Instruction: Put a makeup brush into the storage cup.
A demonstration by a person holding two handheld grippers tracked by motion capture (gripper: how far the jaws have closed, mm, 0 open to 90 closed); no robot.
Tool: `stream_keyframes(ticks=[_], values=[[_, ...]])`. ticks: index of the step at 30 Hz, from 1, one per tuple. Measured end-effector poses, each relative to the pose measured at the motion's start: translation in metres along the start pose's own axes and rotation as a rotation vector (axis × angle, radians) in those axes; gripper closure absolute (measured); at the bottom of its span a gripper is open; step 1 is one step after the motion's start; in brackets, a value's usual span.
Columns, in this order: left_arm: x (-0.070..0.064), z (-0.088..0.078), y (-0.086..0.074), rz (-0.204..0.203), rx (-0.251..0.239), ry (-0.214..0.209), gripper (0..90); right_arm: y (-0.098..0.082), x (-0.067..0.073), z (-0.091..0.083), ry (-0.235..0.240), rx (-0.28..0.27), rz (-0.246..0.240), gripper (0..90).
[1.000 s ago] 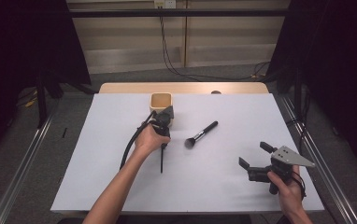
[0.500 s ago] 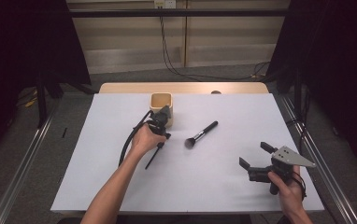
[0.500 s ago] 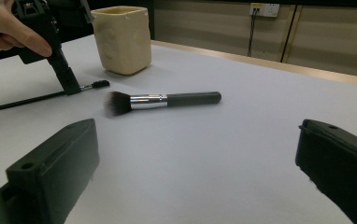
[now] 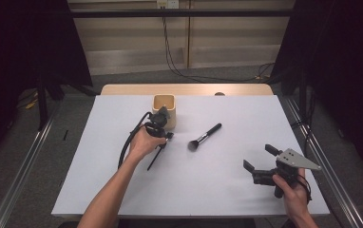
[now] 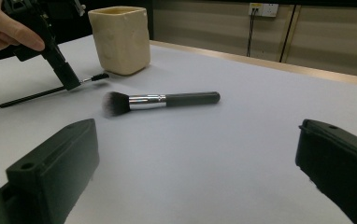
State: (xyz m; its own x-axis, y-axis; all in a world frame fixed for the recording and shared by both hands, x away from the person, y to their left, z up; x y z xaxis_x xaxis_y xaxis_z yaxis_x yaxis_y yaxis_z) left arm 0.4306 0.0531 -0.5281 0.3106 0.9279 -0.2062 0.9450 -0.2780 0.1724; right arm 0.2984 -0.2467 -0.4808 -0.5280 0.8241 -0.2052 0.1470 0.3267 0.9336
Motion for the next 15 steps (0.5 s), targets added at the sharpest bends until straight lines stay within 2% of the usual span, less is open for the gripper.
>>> stream_keyframes(ticks=[11, 15], values=[[-0.002, -0.016, 0.002, 0.017, -0.087, -0.048, 86.3, 0.000, 0.000, 0.000, -0.003, 0.000, 0.003, 0.0], [-0.005, -0.021, 0.002, 0.042, -0.111, -0.077, 86.3, 0.000, 0.000, 0.000, -0.002, 0.000, 0.003, 0.0]])
Point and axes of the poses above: each handheld gripper's, and its own axes: z roughly forward along the jaws, y roughly out of its top, x roughly to its left, the point moved 9 cm from there along z, roughly forward along the jaws, and after that the axes turned 15 degrees about -z, right-handed, at the moved point
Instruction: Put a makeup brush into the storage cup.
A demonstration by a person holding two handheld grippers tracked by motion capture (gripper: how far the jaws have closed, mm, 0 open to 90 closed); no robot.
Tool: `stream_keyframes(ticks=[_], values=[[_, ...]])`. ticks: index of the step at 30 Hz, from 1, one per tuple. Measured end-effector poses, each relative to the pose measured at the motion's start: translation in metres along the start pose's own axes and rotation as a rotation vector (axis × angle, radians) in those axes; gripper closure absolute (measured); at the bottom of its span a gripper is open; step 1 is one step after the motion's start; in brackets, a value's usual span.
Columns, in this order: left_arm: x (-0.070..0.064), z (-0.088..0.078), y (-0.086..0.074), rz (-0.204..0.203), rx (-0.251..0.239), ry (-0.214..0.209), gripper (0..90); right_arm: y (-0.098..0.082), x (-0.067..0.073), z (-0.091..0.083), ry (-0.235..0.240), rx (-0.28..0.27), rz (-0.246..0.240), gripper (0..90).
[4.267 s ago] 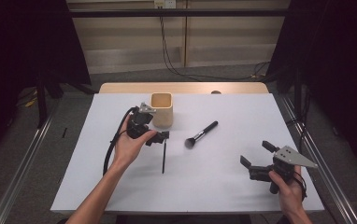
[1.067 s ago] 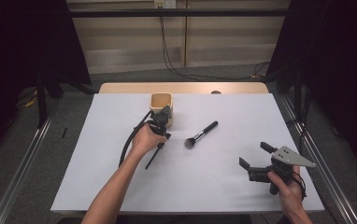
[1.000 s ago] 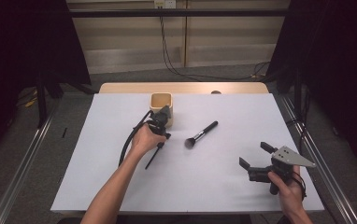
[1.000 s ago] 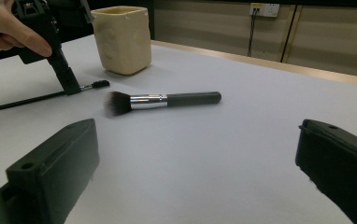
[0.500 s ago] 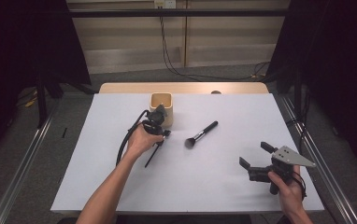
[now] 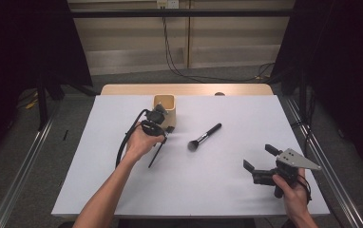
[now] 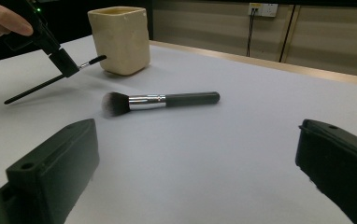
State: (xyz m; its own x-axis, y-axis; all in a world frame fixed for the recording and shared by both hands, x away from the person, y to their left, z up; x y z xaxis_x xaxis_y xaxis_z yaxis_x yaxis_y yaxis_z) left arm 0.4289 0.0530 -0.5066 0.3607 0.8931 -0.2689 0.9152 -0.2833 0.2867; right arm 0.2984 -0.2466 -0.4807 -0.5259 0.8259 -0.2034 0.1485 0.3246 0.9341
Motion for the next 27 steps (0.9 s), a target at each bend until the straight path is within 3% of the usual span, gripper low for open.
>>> stream_keyframes(ticks=[6, 13, 18, 27], values=[[0.001, -0.006, 0.001, 0.024, -0.066, -0.018, 86.3, 0.000, 0.000, 0.000, 0.000, 0.001, -0.001, 0.0], [-0.002, -0.015, -0.001, 0.069, -0.138, -0.087, 86.2, 0.000, 0.000, 0.001, 0.000, 0.004, 0.002, 0.0], [-0.001, -0.020, -0.003, 0.058, -0.203, -0.131, 86.2, 0.000, 0.000, 0.001, 0.002, 0.003, 0.001, 0.0], [-0.001, -0.036, -0.001, 0.068, -0.333, -0.163, 86.2, 0.000, 0.000, 0.001, 0.001, 0.003, 0.000, 0.0]])
Point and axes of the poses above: each handheld gripper's, and its own axes: z roughly forward along the jaws, y roughly out of its top, x roughly to its left, the point moved 9 cm from there along z, roughly forward along the jaws, and after that the axes turned 15 degrees about -z, right-handed, at the moved point
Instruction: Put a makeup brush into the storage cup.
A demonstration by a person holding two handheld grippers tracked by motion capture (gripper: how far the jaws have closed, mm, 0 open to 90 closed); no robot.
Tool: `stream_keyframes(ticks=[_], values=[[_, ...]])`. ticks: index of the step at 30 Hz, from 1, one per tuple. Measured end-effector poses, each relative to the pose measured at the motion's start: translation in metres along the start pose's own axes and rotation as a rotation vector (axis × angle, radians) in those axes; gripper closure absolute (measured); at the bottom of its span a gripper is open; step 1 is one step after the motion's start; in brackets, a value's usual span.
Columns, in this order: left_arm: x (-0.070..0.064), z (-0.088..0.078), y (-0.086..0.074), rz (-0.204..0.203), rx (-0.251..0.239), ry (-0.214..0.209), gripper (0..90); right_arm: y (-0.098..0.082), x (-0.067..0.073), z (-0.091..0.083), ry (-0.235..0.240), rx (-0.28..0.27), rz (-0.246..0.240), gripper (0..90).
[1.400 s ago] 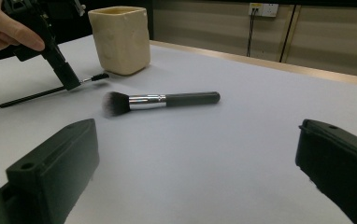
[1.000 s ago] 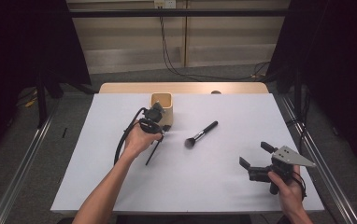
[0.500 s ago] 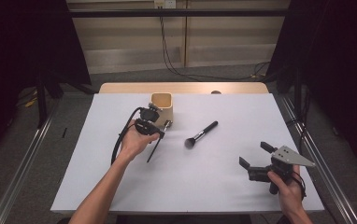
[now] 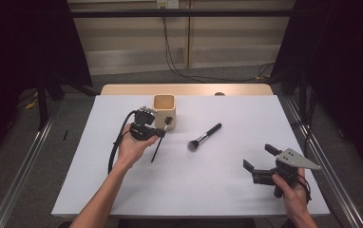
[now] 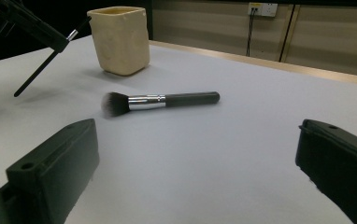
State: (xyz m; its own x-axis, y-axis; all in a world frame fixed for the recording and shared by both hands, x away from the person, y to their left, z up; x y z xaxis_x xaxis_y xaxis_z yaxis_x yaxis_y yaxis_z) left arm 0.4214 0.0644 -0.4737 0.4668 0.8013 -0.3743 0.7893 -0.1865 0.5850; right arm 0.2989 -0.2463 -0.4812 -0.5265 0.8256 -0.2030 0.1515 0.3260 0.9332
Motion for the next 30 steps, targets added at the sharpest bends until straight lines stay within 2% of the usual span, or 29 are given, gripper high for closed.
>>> stream_keyframes(ticks=[4, 10, 14, 21, 26, 27, 30], values=[[-0.002, -0.005, 0.000, 0.005, -0.032, -0.030, 86.2, 0.000, 0.000, 0.000, -0.001, -0.001, 0.002, 0.0], [-0.004, -0.013, 0.001, 0.036, -0.084, -0.044, 86.2, 0.000, -0.001, -0.001, -0.007, -0.005, 0.002, 0.0], [-0.004, -0.016, 0.004, 0.028, -0.139, -0.058, 86.2, 0.001, 0.000, -0.001, -0.007, -0.007, 0.005, 0.0], [0.001, -0.019, 0.004, 0.024, -0.168, -0.055, 86.2, 0.001, -0.001, -0.001, -0.009, -0.008, 0.007, 0.0], [0.001, -0.025, 0.010, 0.065, -0.248, -0.069, 86.2, 0.001, -0.001, -0.001, -0.010, -0.007, 0.005, 0.0], [0.001, -0.025, 0.010, 0.055, -0.250, -0.070, 86.2, 0.001, -0.001, -0.001, -0.013, -0.007, 0.005, 0.0], [0.000, -0.029, 0.013, 0.068, -0.300, -0.085, 86.2, 0.001, -0.001, -0.001, -0.014, -0.010, 0.006, 0.0]])
Point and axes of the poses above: each handheld gripper's, and its own axes: z roughly forward along the jaws, y roughly out of its top, x roughly to its left, the point moved 9 cm from there along z, roughly forward along the jaws, and after that the axes turned 15 degrees about -z, right-handed, at the moved point
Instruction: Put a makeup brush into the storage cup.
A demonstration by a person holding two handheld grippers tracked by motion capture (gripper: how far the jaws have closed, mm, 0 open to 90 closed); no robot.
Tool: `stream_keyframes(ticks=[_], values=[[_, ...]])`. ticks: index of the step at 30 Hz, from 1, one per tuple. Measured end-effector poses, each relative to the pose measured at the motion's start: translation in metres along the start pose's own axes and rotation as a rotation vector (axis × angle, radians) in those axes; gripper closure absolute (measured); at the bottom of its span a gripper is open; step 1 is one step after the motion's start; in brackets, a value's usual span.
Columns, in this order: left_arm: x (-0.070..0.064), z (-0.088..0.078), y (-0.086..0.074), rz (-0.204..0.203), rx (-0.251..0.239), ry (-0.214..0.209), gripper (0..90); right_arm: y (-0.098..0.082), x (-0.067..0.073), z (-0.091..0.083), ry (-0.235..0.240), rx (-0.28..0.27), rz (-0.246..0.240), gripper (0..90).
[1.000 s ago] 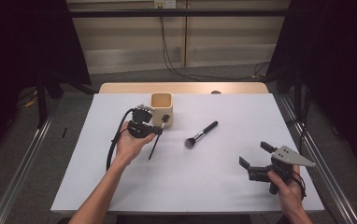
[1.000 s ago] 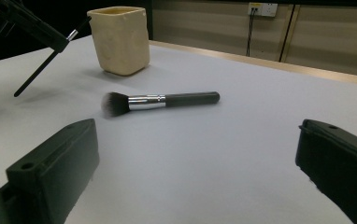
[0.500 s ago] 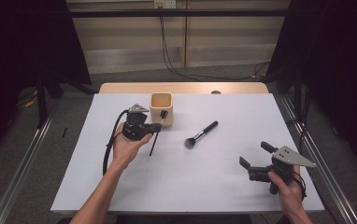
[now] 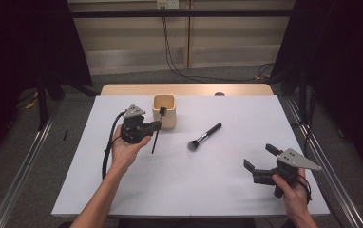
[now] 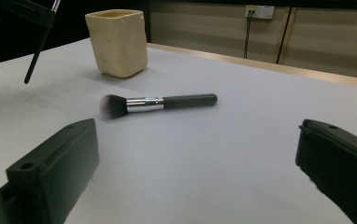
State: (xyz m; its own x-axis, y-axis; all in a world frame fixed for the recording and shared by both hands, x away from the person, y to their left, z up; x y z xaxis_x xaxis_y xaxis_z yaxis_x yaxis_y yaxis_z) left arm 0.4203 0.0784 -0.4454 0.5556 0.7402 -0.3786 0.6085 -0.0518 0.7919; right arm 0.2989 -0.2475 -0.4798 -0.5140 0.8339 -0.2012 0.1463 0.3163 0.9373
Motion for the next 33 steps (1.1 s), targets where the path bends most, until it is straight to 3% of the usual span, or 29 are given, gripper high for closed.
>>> stream_keyframes(ticks=[3, 17, 27, 33], values=[[0.000, -0.002, 0.003, 0.017, -0.036, -0.003, 86.1, 0.000, 0.000, 0.000, 0.000, -0.001, 0.000, 0.0], [-0.004, -0.013, 0.023, 0.025, -0.184, -0.035, 86.1, 0.000, 0.000, 0.000, 0.000, 0.000, -0.001, 0.0], [0.001, -0.020, 0.035, 0.002, -0.229, -0.032, 86.1, 0.000, 0.000, 0.001, 0.002, -0.001, 0.001, 0.0], [-0.005, -0.019, 0.045, 0.020, -0.241, -0.049, 86.1, 0.000, 0.000, 0.001, 0.002, -0.002, 0.002, 0.0]])
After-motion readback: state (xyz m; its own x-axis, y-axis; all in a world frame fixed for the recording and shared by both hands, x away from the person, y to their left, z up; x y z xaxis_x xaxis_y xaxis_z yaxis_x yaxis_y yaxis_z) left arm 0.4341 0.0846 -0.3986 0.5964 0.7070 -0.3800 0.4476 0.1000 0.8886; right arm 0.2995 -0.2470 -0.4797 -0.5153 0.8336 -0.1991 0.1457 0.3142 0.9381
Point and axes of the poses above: each handheld gripper's, and its own axes: z roughly forward along the jaws, y roughly out of its top, x roughly to its left, the point moved 9 cm from there along z, roughly forward along the jaws, and after that the axes turned 15 degrees about -z, right-handed, at the moved point
